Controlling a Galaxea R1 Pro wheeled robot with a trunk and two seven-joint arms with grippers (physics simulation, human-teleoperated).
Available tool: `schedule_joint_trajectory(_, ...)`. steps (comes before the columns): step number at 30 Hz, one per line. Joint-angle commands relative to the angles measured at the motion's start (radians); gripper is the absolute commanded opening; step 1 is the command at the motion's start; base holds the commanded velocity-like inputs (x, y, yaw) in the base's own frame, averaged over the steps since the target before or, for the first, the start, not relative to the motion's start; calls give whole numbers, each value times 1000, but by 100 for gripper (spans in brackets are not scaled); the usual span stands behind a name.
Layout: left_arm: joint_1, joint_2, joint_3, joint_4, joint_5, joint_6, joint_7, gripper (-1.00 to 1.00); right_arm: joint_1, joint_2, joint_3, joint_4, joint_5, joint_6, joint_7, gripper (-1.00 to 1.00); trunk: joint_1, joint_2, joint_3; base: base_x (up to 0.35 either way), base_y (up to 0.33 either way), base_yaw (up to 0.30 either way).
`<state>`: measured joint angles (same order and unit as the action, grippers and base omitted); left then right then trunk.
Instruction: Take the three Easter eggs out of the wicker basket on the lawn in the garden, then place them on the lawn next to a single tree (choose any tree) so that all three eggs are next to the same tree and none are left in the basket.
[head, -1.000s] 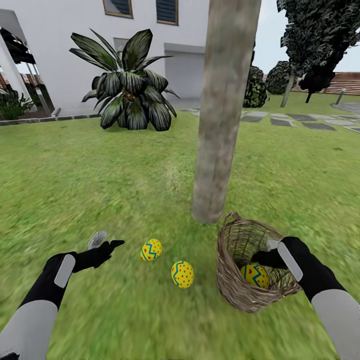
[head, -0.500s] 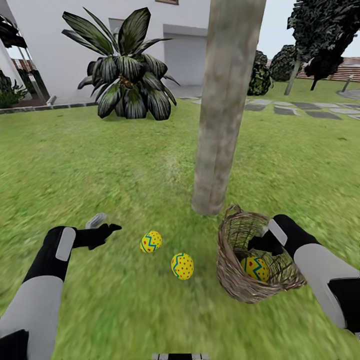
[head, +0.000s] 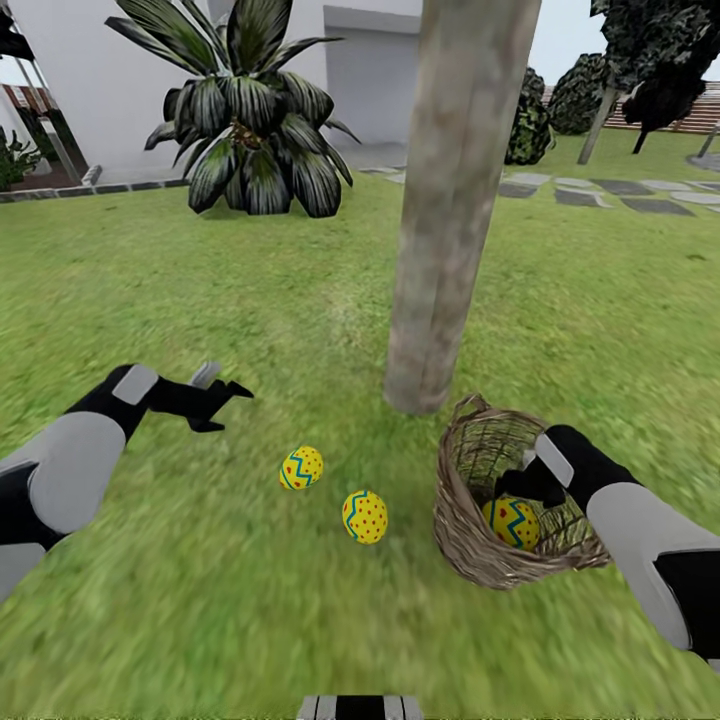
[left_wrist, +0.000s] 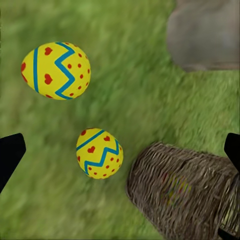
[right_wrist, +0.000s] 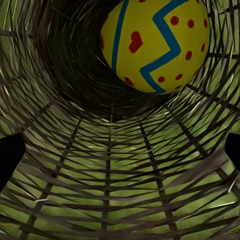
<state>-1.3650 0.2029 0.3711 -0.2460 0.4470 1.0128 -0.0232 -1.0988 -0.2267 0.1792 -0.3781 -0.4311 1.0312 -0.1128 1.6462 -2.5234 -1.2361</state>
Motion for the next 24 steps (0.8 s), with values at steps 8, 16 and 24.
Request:
schedule_joint_trajectory(8,-5,-2,10,1,-5,4,-9,100,-1,0,3,-7,-15,-5,-5,100,3,-2,-32,0,0,0)
schedule_joint_trajectory(16,-5,0,7,1,-6,13,-60,100,-1,-1,1,-14,-15,-9,7,100,7,-4,-63,0,0,0)
schedule_joint_trajectory(24,-5,0,7,0,-8,14,-66,100,-1,-2,0,-26,-10,-110,-1,100,11,-6,-94,0,0,0)
